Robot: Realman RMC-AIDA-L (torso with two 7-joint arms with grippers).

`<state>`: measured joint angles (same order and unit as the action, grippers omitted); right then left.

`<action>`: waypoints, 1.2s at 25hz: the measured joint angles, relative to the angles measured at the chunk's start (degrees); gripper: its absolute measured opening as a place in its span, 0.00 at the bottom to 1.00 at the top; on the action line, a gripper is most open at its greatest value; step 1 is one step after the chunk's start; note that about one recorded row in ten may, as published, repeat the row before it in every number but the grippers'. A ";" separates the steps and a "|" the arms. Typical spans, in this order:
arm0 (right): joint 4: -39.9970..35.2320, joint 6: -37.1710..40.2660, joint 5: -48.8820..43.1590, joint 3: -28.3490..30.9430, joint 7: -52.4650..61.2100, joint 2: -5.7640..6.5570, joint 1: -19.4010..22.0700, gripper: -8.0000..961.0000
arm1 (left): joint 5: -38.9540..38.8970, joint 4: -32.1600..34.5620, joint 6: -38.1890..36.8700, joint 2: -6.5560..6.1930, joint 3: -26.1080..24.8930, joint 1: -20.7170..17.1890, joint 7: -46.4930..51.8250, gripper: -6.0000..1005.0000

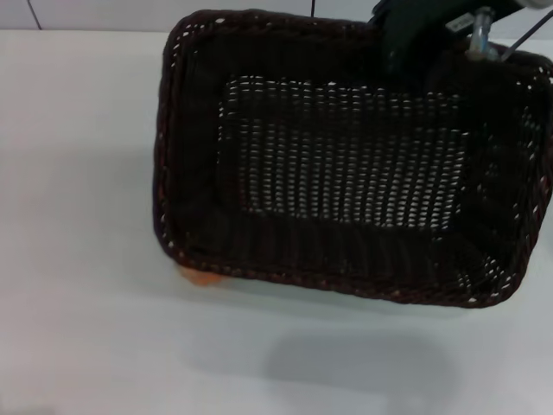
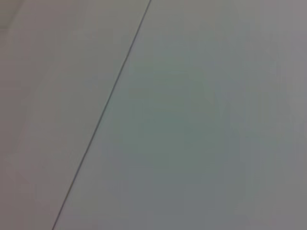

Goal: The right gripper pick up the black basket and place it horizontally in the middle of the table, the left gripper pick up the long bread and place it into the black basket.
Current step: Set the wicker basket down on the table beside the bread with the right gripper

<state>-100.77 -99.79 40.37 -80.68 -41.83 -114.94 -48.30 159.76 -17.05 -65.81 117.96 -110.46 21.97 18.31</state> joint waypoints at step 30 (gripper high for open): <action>11.42 -0.84 2.01 -10.80 2.80 -0.19 -2.35 0.15 | 0.03 0.08 0.16 0.25 -1.42 0.09 0.50 0.77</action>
<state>-89.35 -100.64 42.37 -91.48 -39.03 -115.13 -50.65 159.79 -16.97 -65.65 118.21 -111.88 22.06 18.81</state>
